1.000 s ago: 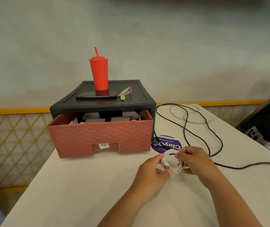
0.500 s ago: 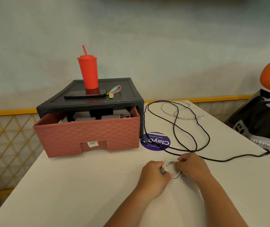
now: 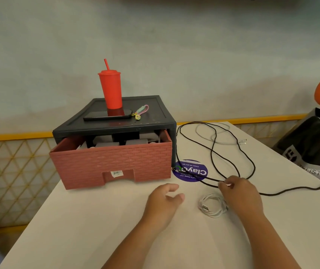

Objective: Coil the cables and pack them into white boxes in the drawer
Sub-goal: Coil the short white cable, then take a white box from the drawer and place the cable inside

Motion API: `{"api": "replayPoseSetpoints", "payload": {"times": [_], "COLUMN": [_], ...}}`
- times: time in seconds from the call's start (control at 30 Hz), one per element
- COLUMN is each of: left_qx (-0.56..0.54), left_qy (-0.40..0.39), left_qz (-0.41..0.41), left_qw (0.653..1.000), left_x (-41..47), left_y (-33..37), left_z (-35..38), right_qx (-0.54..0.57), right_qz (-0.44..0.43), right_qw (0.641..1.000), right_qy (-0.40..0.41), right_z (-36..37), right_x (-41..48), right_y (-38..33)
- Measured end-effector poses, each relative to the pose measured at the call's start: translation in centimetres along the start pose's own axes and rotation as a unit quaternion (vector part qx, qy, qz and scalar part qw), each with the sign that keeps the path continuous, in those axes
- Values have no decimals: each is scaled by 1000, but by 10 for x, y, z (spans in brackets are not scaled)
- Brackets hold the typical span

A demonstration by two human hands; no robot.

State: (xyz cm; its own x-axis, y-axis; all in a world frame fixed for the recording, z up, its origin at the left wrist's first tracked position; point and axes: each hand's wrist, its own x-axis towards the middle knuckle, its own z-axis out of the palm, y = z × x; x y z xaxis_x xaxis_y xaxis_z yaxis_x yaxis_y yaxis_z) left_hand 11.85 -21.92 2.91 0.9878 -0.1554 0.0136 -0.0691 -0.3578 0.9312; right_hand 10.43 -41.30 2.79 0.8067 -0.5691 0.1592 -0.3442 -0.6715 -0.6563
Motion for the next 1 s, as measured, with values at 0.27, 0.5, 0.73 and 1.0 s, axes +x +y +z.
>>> {"api": "replayPoseSetpoints", "payload": {"times": [0.27, 0.5, 0.73, 1.0], "left_qx": [-492, -625, -686, -702], "left_qy": [136, 161, 173, 181], "left_qz": [-203, -212, -163, -135], "left_qw": [835, 734, 687, 676], "left_x": [16, 37, 49, 40], "left_y": [10, -4, -2, -9], "left_z": [-98, -116, -109, -97], "right_qx": [116, 34, -19, -20], "right_qz": [-186, -298, -237, -225], "right_qw": [976, 954, 971, 974], "right_qy": [17, -10, -31, -29], "right_z": [8, 15, 32, 31], "right_x": [7, 55, 94, 98], "right_y": [-76, -161, -192, -194]}}
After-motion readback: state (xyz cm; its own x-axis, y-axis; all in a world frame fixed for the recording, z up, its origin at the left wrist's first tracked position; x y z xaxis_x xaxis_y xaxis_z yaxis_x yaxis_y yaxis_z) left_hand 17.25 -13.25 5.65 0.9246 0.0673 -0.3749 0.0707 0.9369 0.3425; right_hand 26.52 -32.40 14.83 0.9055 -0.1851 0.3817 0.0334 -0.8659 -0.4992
